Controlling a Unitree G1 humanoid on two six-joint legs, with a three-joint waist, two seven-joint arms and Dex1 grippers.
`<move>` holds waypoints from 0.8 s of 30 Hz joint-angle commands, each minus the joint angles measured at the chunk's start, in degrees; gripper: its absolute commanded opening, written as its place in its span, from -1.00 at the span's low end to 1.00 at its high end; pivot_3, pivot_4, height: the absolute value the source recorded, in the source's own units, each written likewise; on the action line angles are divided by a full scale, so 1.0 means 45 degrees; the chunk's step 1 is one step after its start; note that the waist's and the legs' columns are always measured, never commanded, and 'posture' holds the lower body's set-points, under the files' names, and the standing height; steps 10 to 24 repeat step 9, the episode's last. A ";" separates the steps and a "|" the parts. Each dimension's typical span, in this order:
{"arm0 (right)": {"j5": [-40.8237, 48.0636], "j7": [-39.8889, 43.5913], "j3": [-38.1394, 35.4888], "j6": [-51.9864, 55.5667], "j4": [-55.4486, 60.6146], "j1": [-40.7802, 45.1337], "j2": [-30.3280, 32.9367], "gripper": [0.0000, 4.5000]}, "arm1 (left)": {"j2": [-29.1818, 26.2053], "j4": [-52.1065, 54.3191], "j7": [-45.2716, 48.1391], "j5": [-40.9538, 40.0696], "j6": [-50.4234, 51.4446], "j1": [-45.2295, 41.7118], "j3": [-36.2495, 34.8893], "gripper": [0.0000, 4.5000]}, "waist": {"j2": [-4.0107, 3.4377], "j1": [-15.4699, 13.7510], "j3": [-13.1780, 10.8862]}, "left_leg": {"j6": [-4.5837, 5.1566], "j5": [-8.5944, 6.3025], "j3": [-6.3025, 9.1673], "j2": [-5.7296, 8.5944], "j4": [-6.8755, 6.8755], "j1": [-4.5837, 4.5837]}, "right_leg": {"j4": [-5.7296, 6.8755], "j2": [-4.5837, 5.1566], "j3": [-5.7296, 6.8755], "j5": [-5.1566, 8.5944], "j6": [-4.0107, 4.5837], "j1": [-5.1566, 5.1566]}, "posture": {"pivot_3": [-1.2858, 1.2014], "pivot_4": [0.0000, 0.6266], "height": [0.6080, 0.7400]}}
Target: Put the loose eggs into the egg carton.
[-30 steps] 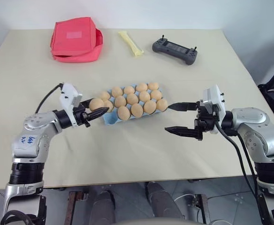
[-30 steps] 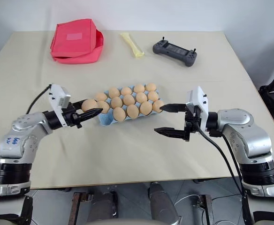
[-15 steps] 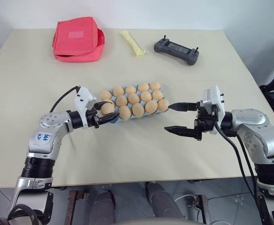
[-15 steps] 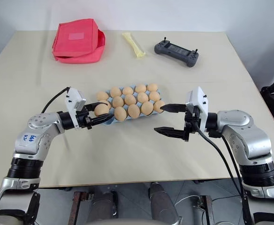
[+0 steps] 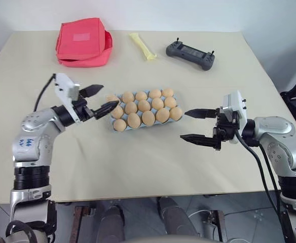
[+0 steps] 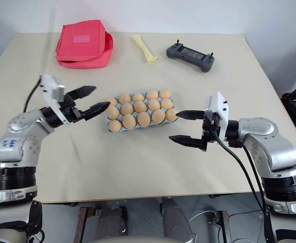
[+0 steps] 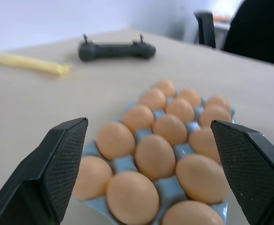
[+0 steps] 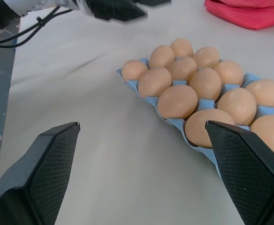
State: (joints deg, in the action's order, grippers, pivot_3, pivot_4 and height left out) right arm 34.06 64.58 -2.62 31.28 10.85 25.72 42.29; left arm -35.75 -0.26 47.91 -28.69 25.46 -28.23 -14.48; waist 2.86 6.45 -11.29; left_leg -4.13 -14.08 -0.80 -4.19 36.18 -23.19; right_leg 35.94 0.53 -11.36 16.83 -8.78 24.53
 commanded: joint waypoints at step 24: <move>-0.0336 0.0607 -0.0827 -0.0937 -0.1396 -0.0147 0.0645 1.00 | -0.1658 -0.1204 0.2473 -0.0511 -0.1649 0.2204 -0.1954 0.99 | 0.0004 -0.0077 -0.0004 | 0.0000 0.0000 -0.0001 0.0001 0.0020 -0.0006 | -0.0011 0.0006 0.0002 0.0024 0.0046 -0.0006 | 0.03 -0.52 1.00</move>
